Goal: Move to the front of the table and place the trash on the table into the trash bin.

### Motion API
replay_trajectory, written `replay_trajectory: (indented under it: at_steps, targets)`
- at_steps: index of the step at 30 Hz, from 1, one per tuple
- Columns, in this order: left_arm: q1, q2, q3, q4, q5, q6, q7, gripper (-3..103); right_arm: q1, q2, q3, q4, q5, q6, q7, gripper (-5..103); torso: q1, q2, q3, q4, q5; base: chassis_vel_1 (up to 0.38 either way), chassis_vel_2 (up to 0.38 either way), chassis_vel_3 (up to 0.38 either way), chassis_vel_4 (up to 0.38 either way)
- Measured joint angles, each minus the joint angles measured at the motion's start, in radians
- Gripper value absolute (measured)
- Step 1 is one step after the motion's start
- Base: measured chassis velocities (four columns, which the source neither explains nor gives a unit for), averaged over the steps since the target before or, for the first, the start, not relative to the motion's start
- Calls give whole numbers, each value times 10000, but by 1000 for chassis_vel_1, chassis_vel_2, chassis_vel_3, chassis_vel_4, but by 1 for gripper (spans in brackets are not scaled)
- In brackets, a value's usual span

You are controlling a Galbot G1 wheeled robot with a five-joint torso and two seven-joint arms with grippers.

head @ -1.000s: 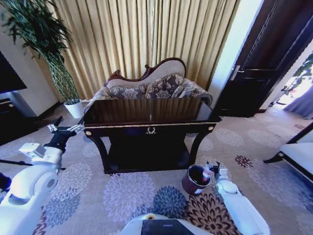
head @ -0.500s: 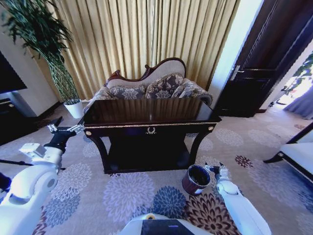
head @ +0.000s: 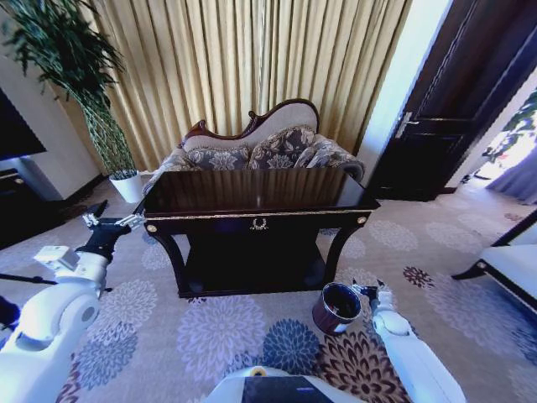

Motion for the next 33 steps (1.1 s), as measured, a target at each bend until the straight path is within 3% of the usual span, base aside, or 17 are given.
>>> replay_trajectory:
  at_steps: [4, 7, 15, 16, 21, 22, 26, 31, 33]
  targets:
    - [0, -14, 5, 6, 0, -3, 4, 100, -96, -53, 21, 189, 151, -3, -17, 100, 0, -1, 0, 0, 1, 0, 0, 0, 0]
    - [-14, -15, 6, 6, -1, -3, 4, 100, -298, -166, 24, 906, 791, -145, -47, 100, 0, 0, 0, -2, 1, 0, 0, 0, 0]
    - [-49, -238, 12, -9, 5, -4, 1, 100, -903, -563, 105, 4272, 1427, -300, -126, 100, 1, 0, 0, 0, -3, 0, 0, 0, 0]
    - [-5, -337, 8, -45, 23, -2, 1, 100, -1095, -639, 128, 5330, 1674, -532, -134, 100, 0, 0, 0, 2, -3, 0, 0, 0, 0]
    - [86, -505, -12, -145, 114, 3, 0, 100, -1416, -763, 193, 7239, 2289, -1407, 17, 100, 0, 0, 0, 0, -2, 0, 0, 0, 0]
    - [182, -597, -50, -237, 135, 5, -3, 100, -1516, -836, 227, 8204, 2452, -2005, 320, 100, 0, 1, -1, 0, -3, 0, 0, 0, 0]
    - [570, -858, -250, -532, 86, 82, -3, 100, -1593, -994, 350, 9640, 2975, -2828, 1027, 100, 0, 0, -1, 1, -2, 0, 0, 0, 0]
    - [820, -1065, -468, -753, 11, 261, -4, 100, -1667, -1098, 608, 10506, 3340, -3131, 1486, 100, 0, 0, -1, 1, 0, 0, 0, 0, 0]
    - [850, -1119, -641, -921, -226, 603, -5, 100, -1804, -1162, 840, 10980, 3478, -3192, 1559, 100, -1, 0, -1, 0, -1, 0, 0, 0, 0]
